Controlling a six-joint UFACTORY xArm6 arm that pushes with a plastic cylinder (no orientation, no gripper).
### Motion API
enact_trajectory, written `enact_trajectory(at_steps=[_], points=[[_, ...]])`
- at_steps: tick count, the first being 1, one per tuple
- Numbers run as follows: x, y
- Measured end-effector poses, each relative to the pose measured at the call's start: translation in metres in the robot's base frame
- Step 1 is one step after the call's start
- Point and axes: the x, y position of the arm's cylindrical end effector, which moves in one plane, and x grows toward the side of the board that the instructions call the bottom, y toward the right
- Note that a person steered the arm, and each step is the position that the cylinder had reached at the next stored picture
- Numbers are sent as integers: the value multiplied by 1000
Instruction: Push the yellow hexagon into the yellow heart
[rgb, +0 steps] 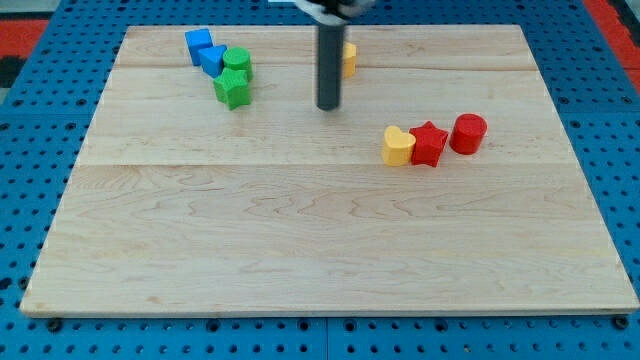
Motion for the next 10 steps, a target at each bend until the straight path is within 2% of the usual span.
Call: enact_trajectory(at_steps=[2, 3, 4, 5, 6, 7, 8, 9, 10], points=[[-85, 109], [-107, 140], [-133, 142], [-133, 104], [-119, 26], [-99, 31], [-130, 4], [-130, -14], [-131, -58]])
